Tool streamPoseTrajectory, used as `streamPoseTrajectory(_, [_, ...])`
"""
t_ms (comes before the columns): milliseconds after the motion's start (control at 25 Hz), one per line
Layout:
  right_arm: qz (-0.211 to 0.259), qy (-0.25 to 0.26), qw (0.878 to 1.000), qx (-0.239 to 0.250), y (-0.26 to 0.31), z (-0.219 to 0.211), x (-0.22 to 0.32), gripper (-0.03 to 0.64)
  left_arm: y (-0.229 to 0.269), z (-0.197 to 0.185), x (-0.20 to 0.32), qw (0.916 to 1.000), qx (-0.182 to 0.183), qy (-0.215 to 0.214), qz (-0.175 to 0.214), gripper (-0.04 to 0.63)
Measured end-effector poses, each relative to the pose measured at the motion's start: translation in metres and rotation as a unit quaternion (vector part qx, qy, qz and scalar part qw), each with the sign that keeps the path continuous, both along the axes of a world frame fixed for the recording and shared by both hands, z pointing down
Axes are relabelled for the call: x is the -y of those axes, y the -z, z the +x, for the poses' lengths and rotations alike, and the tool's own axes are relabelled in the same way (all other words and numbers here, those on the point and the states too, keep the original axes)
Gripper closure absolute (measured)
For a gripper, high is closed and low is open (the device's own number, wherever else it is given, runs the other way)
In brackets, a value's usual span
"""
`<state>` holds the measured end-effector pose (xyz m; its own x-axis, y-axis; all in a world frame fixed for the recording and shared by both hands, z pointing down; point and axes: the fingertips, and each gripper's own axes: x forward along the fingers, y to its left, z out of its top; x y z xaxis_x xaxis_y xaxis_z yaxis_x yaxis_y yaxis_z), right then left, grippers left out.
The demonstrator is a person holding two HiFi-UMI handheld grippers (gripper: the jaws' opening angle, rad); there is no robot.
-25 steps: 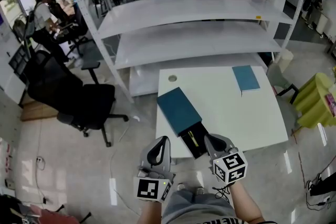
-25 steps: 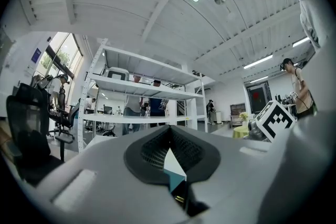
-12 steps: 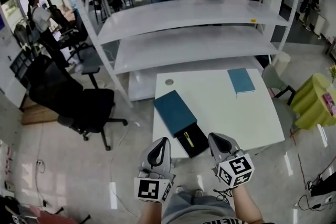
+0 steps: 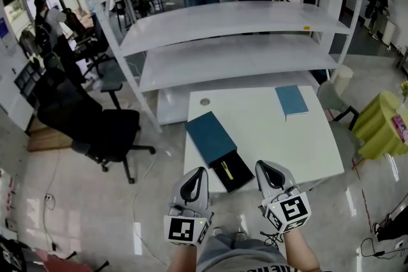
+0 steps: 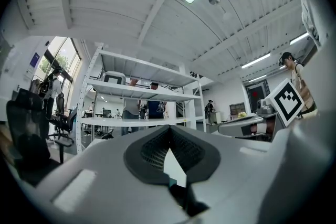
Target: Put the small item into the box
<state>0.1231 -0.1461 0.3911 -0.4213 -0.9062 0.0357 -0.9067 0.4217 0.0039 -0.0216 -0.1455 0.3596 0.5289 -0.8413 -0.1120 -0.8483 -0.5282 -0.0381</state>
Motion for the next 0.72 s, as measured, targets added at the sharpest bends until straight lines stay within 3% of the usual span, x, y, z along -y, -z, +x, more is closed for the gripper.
streamPoseTrajectory(720, [0.019,0.009,1.000,0.008,0.0083,-0.0024,-0.0005,0.615,0.0012,-0.0018,0.0020,1.0000,-0.006,0.008,0.000,0.586])
